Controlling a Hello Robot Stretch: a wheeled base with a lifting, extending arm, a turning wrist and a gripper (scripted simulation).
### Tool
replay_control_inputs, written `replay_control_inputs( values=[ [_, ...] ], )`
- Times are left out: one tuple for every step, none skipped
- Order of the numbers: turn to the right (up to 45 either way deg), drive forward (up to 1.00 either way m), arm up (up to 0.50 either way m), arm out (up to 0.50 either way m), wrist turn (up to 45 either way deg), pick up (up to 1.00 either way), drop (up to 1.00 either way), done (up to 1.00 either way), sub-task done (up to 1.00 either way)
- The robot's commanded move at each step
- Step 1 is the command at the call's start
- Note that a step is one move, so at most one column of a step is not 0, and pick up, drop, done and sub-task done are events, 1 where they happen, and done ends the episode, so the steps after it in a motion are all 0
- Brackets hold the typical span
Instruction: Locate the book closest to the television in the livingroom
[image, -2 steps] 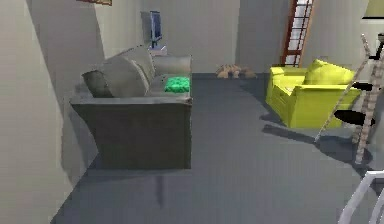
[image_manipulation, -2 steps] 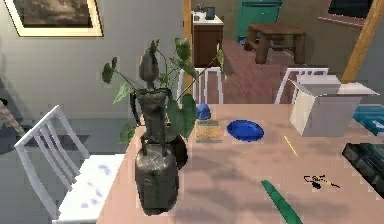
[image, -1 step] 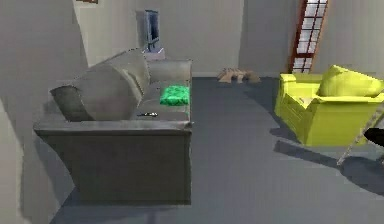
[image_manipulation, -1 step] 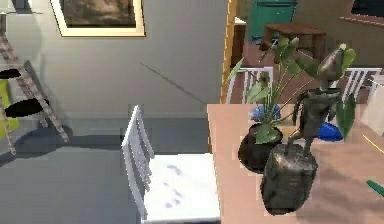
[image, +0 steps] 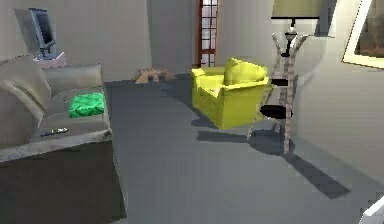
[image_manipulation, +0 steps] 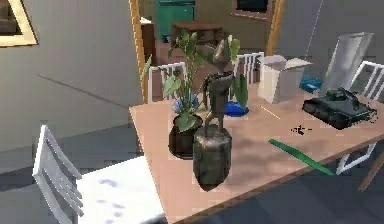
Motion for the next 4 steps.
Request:
replay_control_inputs(
  values=[
    [0.0, 0.70, 0.00, 0.00, 0.0, 0.00, 0.00, 0.00, 0.00],
    [9.0, 0.00, 0.00, 0.00, 0.0, 0.00, 0.00, 0.00, 0.00],
    [0.0, 1.00, 0.00, 0.00, 0.0, 0.00, 0.00, 0.00, 0.00],
    [6.0, 0.00, 0.00, 0.00, 0.0, 0.00, 0.00, 0.00, 0.00]
  ],
)
